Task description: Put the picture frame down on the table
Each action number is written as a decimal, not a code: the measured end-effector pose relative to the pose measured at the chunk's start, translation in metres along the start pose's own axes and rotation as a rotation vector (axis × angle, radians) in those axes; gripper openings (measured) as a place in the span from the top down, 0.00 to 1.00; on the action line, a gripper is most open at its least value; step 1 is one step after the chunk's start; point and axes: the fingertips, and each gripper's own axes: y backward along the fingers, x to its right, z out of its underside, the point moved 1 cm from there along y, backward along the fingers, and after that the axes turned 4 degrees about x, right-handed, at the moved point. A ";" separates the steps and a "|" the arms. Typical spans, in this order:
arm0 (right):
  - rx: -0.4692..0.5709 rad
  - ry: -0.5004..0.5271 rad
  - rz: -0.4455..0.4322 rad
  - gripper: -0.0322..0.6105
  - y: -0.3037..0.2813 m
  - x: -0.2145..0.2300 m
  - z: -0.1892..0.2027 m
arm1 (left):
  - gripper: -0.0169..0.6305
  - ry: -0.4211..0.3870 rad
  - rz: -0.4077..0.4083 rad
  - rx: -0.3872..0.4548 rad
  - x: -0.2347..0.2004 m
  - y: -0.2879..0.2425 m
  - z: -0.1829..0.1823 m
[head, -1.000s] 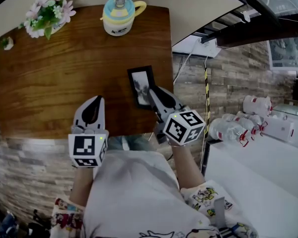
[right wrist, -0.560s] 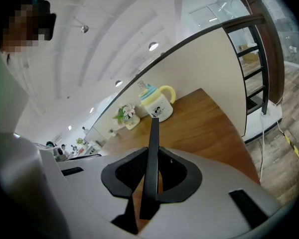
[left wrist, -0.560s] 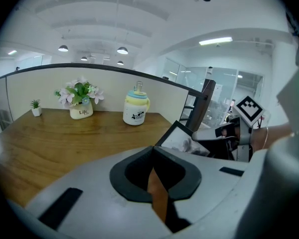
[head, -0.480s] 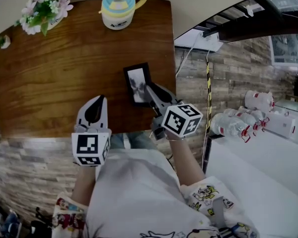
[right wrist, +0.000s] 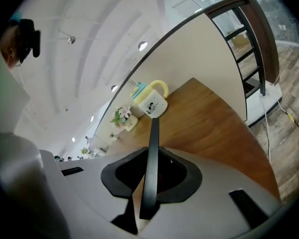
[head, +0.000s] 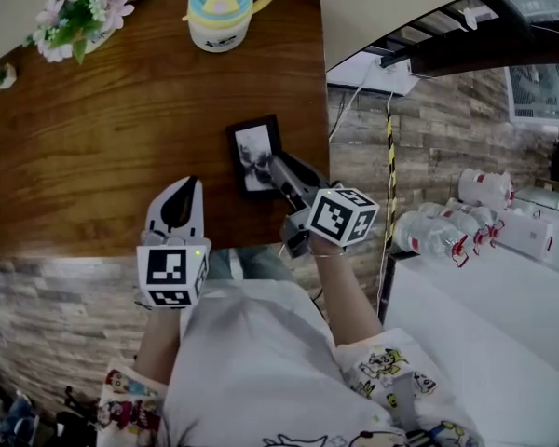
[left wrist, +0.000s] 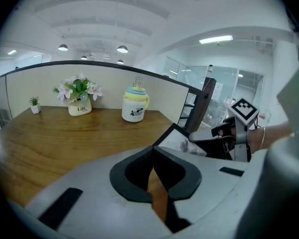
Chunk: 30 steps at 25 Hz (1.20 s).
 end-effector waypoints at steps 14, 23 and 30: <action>-0.073 -0.059 -0.027 0.85 -0.012 0.011 0.013 | 0.97 0.006 -0.003 -0.009 0.003 -0.005 0.008; -0.127 -0.060 -0.005 0.84 -0.014 0.021 0.025 | 0.97 0.004 -0.006 -0.021 0.002 -0.006 0.013; -0.150 -0.016 0.031 0.84 -0.016 0.024 0.033 | 0.97 0.010 -0.010 -0.030 0.002 -0.008 0.017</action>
